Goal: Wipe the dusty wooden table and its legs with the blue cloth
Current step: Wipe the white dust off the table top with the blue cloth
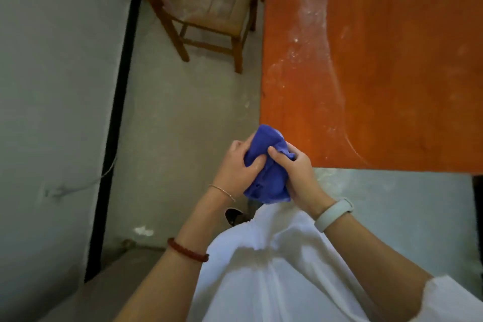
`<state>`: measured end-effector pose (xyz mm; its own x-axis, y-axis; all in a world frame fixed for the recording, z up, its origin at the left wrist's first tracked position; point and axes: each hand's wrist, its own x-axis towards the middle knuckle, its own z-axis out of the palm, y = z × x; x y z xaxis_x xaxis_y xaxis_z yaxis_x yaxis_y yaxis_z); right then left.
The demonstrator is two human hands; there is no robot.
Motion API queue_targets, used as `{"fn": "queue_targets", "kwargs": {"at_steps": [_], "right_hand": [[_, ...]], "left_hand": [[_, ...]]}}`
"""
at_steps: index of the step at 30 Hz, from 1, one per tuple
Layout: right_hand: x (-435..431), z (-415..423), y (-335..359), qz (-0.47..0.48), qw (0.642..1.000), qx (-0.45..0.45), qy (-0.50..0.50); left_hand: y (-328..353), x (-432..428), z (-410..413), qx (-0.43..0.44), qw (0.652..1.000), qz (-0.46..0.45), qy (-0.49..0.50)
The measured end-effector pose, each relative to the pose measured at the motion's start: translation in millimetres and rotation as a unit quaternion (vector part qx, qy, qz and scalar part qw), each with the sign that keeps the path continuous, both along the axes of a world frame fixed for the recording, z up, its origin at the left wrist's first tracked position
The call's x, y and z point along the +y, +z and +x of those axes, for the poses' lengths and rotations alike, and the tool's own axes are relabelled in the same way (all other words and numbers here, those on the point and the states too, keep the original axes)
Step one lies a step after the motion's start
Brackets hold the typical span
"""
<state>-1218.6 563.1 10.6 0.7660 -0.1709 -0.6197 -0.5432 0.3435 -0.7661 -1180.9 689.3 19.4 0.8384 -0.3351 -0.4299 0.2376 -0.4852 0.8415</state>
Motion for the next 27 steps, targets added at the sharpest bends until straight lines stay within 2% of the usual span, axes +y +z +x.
{"fn": "queue_targets", "kwargs": {"at_steps": [3,6,9,11,13,15,17,18,20,23,27], "right_hand": [[-20.8,3.0,3.7,-0.022,0.990,-0.003,-0.142],[-45.6,5.0,6.1,-0.132,0.968,-0.006,-0.211],[-79.0,8.2,9.1,-0.240,0.935,0.002,-0.259],[-106.3,9.1,11.2,-0.326,0.906,0.022,-0.267],[-132.0,9.1,13.7,-0.455,0.853,0.073,-0.247],[-158.7,8.2,13.8,-0.599,0.754,0.168,-0.210],[-184.5,5.8,11.9,-0.680,0.668,0.229,-0.195],[-195.4,3.8,8.3,-0.694,0.649,0.250,-0.189],[-208.1,-0.8,-5.3,-0.679,0.648,0.303,-0.164],[-209.9,-4.4,-25.2,-0.627,0.682,0.358,-0.113],[-175.7,1.6,-29.8,-0.584,0.738,0.315,-0.125]], "left_hand": [[-0.1,-29.2,33.7,-0.008,0.989,-0.003,-0.151],[4.0,-62.9,61.6,-0.036,0.953,0.008,-0.302],[1.1,-89.3,94.0,-0.097,0.922,0.053,-0.371],[-3.8,-102.9,118.1,-0.159,0.883,0.126,-0.423],[-10.2,-113.5,138.7,-0.227,0.826,0.201,-0.475],[-15.9,-124.3,153.5,-0.273,0.779,0.240,-0.512],[-22.1,-136.7,162.8,-0.296,0.737,0.258,-0.550],[-25.6,-143.3,166.6,-0.307,0.717,0.263,-0.568],[-31.9,-154.9,173.2,-0.335,0.681,0.262,-0.596],[-40.5,-161.3,179.4,-0.362,0.651,0.257,-0.615],[-47.6,-160.3,188.0,-0.367,0.646,0.245,-0.623]]}}
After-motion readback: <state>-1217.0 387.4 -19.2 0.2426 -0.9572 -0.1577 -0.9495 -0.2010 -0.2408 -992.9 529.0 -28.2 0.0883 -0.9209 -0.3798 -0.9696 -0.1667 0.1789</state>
